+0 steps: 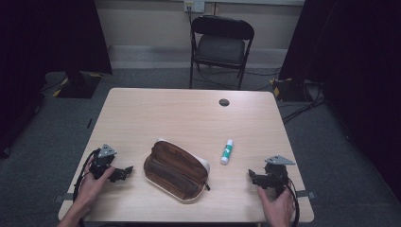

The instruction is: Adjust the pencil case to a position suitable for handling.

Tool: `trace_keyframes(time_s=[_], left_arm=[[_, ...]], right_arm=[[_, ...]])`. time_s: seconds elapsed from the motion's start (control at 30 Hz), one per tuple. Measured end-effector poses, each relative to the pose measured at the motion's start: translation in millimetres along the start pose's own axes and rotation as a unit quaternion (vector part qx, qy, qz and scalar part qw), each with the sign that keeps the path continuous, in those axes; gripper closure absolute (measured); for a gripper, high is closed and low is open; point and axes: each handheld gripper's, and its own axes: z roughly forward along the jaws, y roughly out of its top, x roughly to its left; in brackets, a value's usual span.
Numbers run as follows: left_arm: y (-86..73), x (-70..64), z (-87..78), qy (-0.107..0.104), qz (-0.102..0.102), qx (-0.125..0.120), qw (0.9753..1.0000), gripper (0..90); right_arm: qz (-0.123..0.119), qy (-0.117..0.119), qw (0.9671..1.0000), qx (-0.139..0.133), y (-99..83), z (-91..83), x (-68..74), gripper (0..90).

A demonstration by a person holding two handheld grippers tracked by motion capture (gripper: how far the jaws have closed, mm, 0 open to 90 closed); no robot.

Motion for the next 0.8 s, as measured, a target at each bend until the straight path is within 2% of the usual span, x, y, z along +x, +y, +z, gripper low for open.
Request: trace_keyframes(time_s=[0.33, 0.37, 0.47, 0.6, 0.67, 0.73, 0.8], left_arm=[[1.6, 0.6, 2.2, 0.001, -0.002, -0.004, 1.0000, 0.0], [1.5, 0.6, 2.2, 0.001, -0.002, -0.004, 1.0000, 0.0], [1.6, 0.5, 1.8, 0.001, -0.001, -0.001, 1.0000, 0.0], [1.4, 0.4, 1.7, 0.001, -0.003, -0.002, 1.0000, 0.0], [1.4, 0.3, 1.6, 0.001, -0.002, -0.001, 1.0000, 0.0], [1.3, 0.3, 1.4, 0.001, -0.002, -0.001, 1.0000, 0.0], [0.9, 0.0, 1.0, 0.001, -0.002, -0.001, 1.0000, 0.0]], right_arm=[[0.000, -0.001, 1.0000, -0.001, 0.0, 0.1, -0.1, 13.0], [0.010, -0.011, 0.9999, 0.000, -1.3, -1.4, 0.8, 13.1], [0.011, -0.014, 0.9998, 0.000, -1.5, -1.9, 1.8, 13.3], [0.003, -0.005, 1.0000, -0.006, 0.0, -4.3, 6.3, 15.4], [0.003, 0.013, 0.9996, -0.026, 1.7, -12.3, 11.7, 20.6], [0.001, 0.022, 0.9994, -0.028, 2.6, -15.0, 14.4, 20.7], [-0.011, 0.040, 0.9987, -0.029, 4.7, -20.5, 22.7, 25.1]])
